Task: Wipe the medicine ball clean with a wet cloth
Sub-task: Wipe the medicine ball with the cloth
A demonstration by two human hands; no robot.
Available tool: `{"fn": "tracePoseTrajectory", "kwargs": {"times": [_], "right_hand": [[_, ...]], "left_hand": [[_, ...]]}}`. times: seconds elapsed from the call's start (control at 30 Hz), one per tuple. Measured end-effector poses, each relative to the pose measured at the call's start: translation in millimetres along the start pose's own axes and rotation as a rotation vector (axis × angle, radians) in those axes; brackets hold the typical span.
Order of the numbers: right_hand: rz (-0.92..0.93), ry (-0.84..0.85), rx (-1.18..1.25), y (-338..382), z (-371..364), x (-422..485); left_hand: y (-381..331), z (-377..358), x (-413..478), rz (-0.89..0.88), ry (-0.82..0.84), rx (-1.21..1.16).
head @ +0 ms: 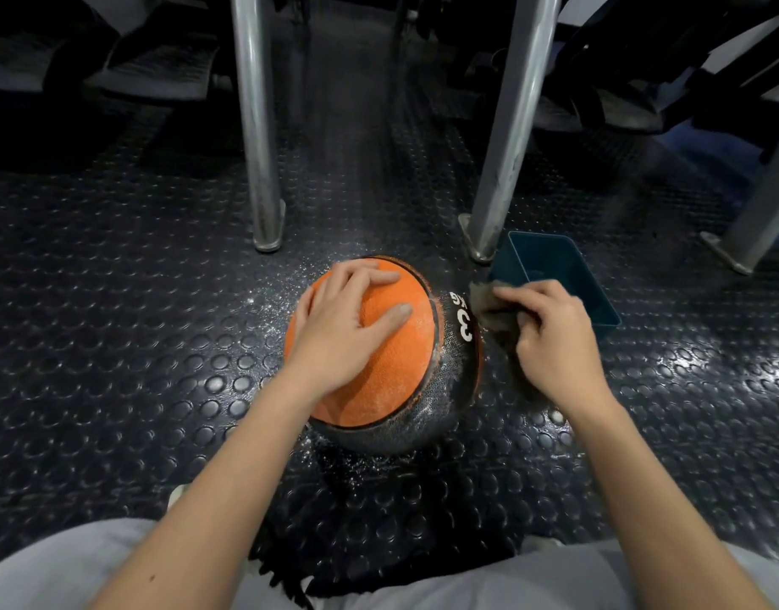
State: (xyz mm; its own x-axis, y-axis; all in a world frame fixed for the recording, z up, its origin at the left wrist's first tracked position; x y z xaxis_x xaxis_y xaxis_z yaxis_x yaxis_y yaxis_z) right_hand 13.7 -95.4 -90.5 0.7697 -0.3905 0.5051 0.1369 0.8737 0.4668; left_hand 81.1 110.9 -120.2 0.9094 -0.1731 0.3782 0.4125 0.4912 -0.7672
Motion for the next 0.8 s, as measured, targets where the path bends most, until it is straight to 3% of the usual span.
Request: {"fn": "tracePoseTrajectory", "kwargs": {"times": [0.07, 0.17, 0.37, 0.43, 0.5, 0.6, 0.8], "right_hand": [[0.127, -0.056, 0.227, 35.7, 11.0, -1.6], [0.329, 0.083, 0.318, 69.6, -1.1, -18.1], [-0.077, 0.135, -0.086, -11.9, -14.2, -8.4], [-0.064, 0.054, 0.005, 0.7, -4.3, -5.8], [0.089, 0.001, 0.200, 37.0, 5.4, -6.9], [0.301, 0.076, 0.281, 63.4, 0.2, -18.1], [-0.022, 0.084, 0.113, 3.9, -5.8, -5.5]], "left_hand": [[1.0, 0.4, 0.6, 0.008, -0.010, 0.010], [0.8, 1.5, 0.0, 0.003, -0.033, 0.018], [0.7, -0.5, -4.8, -0.057, -0.024, 0.157], [-6.6, 1.8, -6.1, -0.120, -0.078, 0.208], [-17.1, 1.3, -7.5, -0.182, -0.114, 0.194], [-23.5, -0.4, -7.8, -0.177, -0.096, 0.124], [-21.4, -18.0, -13.8, -0.154, 0.134, 0.197]]}}
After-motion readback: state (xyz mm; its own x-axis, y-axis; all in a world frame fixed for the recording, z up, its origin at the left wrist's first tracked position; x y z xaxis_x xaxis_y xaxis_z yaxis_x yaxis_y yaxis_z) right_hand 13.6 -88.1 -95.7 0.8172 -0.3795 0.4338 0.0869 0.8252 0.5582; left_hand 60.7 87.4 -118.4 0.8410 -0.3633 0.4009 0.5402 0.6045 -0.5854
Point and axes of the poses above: each hand's wrist, its own x-axis towards the middle knuckle, its own z-axis out of the back of the hand, y = z × x, the point moved 9 cm from there along x, towards the middle knuckle, and after that the axes turned 14 degrees about -y, right-handed, at the moved point
